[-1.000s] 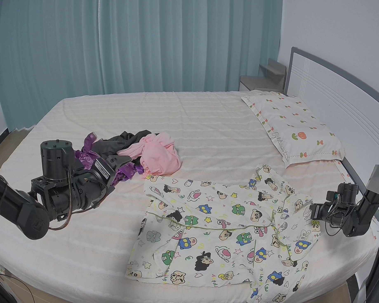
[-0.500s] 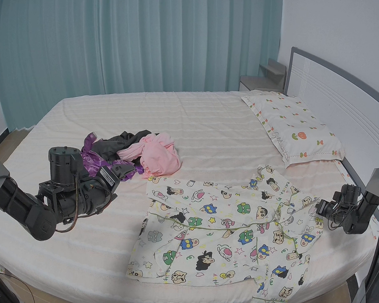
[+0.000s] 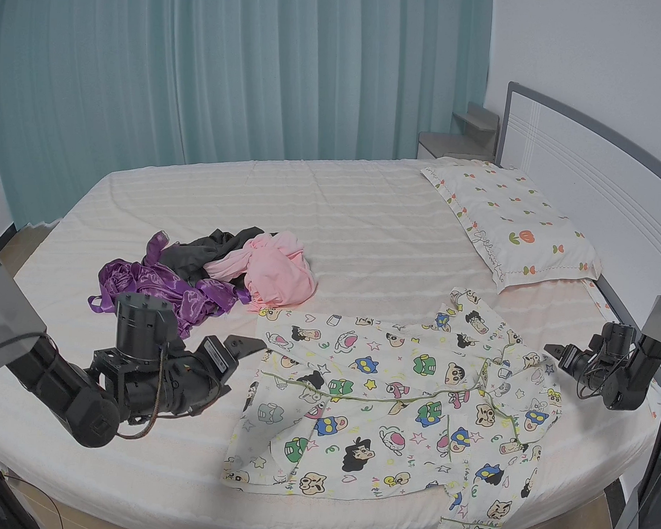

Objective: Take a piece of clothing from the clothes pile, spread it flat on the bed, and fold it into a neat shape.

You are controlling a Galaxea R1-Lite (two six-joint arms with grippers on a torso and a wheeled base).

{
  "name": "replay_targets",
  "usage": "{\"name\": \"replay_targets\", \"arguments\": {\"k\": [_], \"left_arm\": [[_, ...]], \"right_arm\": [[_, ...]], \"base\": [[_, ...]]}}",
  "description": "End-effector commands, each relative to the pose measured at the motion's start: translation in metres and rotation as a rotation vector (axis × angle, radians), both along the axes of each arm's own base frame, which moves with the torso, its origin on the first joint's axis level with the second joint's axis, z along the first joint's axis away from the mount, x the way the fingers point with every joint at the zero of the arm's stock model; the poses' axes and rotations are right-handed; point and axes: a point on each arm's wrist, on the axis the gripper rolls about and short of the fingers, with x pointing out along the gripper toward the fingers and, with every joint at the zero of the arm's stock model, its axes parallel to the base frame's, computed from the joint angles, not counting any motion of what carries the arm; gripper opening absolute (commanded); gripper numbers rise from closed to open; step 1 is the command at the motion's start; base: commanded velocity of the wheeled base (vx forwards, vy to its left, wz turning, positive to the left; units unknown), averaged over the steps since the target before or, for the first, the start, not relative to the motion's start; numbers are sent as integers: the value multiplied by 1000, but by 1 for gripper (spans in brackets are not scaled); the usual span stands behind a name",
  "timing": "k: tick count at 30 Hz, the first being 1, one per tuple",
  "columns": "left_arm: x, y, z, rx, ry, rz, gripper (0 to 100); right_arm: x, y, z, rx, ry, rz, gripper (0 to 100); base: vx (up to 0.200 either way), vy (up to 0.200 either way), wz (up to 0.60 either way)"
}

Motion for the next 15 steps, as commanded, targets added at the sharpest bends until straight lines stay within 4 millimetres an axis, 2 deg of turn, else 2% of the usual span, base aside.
{"name": "replay_targets", "arguments": {"k": [1, 2, 4, 8, 15], "left_arm": [[-14, -28, -34, 16, 144, -88, 100], [-15, -30, -36, 24, 151, -94, 100], [-18, -34, -42, 33, 172, -112, 100], [-17, -35, -49, 41, 189, -115, 100], [-22, -43, -63, 75, 225, -142, 100]], "right_arm": [[-36, 11, 34, 44, -97, -32, 100], [-41, 15, 36, 51, -104, -32, 100], [-62, 36, 44, 107, -148, -13, 100], [-80, 59, 43, 205, -146, 2, 100], [-87, 77, 46, 301, -126, -4, 100]], "base": [[0, 0, 0], [0, 0, 0], [0, 0, 0], [0, 0, 0], [0, 0, 0]]}}
